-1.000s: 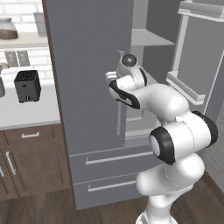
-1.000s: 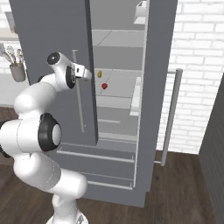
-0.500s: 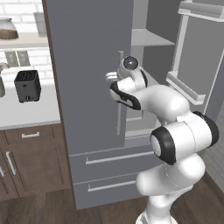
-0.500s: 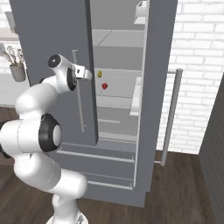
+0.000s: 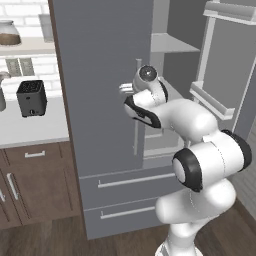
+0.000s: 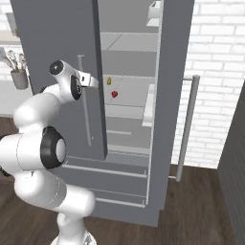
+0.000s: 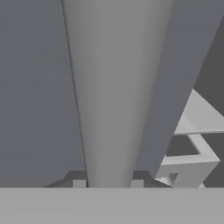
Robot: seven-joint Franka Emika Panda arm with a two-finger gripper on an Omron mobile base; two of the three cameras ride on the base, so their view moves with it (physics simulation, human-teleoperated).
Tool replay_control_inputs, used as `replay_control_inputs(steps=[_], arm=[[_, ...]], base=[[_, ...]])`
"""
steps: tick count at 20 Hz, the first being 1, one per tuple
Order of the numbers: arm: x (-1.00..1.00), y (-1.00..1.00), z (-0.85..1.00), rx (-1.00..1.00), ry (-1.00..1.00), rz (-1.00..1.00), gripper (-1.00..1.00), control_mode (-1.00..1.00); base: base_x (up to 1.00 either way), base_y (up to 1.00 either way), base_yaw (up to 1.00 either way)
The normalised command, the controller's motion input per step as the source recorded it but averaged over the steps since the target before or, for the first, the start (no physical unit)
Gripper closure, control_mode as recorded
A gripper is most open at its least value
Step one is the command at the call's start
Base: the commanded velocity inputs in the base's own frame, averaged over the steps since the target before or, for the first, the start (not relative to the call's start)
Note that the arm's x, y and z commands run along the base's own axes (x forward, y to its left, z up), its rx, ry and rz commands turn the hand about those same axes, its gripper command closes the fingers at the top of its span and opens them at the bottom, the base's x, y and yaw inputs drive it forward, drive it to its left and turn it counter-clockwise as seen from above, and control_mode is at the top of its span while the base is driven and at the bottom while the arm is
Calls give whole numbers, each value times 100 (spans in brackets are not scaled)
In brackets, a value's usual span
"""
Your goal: Take the strawberry from the fridge and place it on top of the pancake, located on the dining counter.
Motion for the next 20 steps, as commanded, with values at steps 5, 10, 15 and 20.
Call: replay_control_inputs(steps=[5, 10, 15, 20], arm=[[-82, 16, -12, -4, 3, 0, 100, -100], [-91, 41, -12, -10, 0, -1, 100, -100], [-81, 51, -13, -13, 1, -4, 100, -100], [-62, 51, -17, -17, 9, -21, 100, -100]], base=[[0, 0, 0], [0, 0, 0], [0, 0, 0], [0, 0, 0]])
